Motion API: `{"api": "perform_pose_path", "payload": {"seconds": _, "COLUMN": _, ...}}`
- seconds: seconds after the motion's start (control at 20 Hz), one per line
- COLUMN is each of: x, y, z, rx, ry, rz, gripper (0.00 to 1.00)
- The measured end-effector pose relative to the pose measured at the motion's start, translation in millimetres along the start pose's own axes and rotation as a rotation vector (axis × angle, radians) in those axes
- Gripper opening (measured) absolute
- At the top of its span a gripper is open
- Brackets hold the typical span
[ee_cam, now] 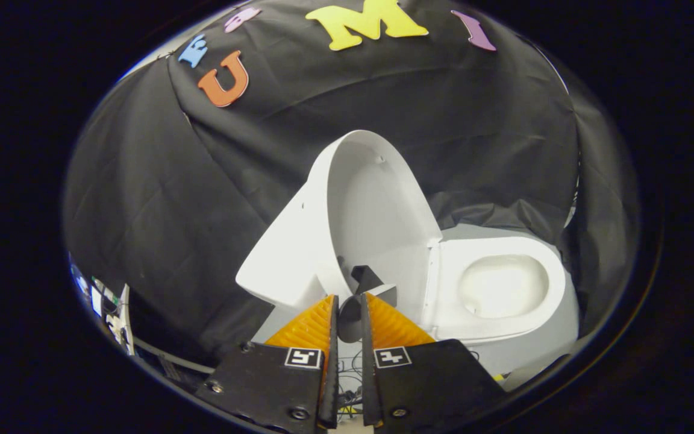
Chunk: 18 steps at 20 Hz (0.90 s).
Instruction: Open the toilet lid.
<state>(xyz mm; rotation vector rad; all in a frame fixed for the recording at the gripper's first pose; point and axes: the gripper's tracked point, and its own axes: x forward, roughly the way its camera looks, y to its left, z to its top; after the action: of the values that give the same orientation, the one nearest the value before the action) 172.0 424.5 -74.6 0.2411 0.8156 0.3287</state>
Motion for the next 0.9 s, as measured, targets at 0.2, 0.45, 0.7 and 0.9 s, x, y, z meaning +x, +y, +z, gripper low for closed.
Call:
{"api": "perform_pose_path", "payload": {"seconds": 0.2, "x": 0.8, "y": -0.3, "z": 0.7, "rx": -0.033, "ry": 0.009, "rz": -0.014, "gripper": 0.19}}
{"api": "perform_pose_path", "payload": {"seconds": 0.45, "x": -0.4, "y": -2.0, "z": 1.0, "rx": -0.049, "ry": 0.007, "rz": -0.029, "gripper": 0.19}}
{"api": "perform_pose_path", "payload": {"seconds": 0.7, "x": -2.7, "y": -3.0, "z": 2.8, "rx": -0.043, "ry": 0.014, "rz": -0.031, "gripper": 0.2}}
{"api": "perform_pose_path", "payload": {"seconds": 0.9, "x": -7.2, "y": -8.6, "z": 2.8, "rx": -0.031, "ry": 0.017, "rz": -0.013, "gripper": 0.21}}
